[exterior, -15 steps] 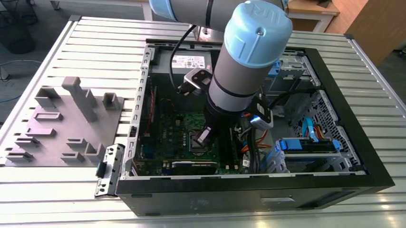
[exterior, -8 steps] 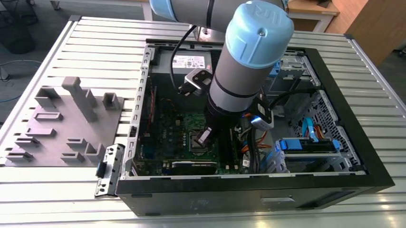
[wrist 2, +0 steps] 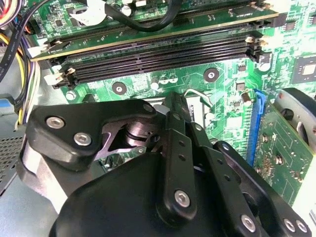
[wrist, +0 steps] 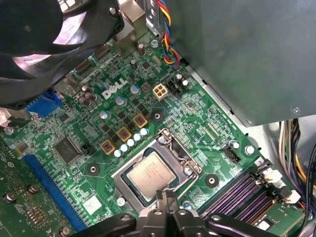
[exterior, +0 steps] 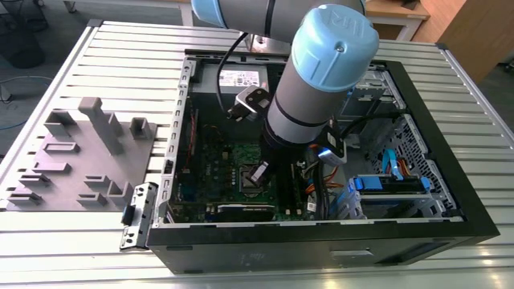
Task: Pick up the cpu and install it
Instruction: 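Install the first cpu locking lever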
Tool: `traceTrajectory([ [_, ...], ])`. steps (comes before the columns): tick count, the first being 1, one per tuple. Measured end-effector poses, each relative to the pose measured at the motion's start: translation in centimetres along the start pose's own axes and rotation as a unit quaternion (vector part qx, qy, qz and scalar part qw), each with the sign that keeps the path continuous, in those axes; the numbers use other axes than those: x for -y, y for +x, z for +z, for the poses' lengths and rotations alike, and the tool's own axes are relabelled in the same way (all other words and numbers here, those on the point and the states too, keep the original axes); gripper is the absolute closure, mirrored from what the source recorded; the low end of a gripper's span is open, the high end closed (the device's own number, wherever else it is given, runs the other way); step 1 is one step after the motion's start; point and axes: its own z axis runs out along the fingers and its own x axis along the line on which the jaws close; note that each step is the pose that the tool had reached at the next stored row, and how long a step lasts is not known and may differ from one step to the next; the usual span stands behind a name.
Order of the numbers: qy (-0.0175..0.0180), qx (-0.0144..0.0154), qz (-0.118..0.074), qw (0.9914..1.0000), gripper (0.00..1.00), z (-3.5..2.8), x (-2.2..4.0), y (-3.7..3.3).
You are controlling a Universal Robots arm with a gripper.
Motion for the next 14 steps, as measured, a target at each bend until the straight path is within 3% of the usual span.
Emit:
traceTrajectory([
  [6, -0.0007, -0.0001, 0.000, 1.00000, 0.89, -0.04, 0.60, 0.48],
  [14, -0.0006, -0.0008, -0.004, 0.99999, 0.89, -0.04, 0.64, 0.50],
])
